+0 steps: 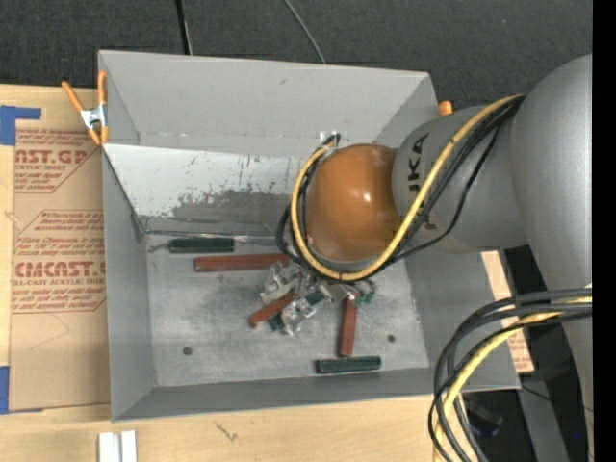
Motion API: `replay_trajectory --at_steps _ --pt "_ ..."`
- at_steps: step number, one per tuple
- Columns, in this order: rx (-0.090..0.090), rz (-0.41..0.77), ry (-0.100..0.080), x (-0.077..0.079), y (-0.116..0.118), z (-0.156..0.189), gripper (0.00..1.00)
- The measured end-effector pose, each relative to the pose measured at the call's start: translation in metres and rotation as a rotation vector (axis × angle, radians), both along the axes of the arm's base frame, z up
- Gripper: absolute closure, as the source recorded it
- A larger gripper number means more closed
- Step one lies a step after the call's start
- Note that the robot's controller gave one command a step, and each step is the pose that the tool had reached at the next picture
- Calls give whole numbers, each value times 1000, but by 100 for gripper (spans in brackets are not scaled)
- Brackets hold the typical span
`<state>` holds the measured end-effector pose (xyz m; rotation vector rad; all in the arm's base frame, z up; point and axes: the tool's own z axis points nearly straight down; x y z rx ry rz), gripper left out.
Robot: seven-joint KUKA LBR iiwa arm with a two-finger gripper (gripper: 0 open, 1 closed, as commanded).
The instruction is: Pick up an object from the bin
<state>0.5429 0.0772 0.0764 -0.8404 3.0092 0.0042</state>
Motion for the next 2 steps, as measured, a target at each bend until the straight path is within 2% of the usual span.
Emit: replay_trajectory --at_steps 1,2 --pt "0 0 0 0 0 0 100" --pt "-7 146 6 46 -23 169 100"
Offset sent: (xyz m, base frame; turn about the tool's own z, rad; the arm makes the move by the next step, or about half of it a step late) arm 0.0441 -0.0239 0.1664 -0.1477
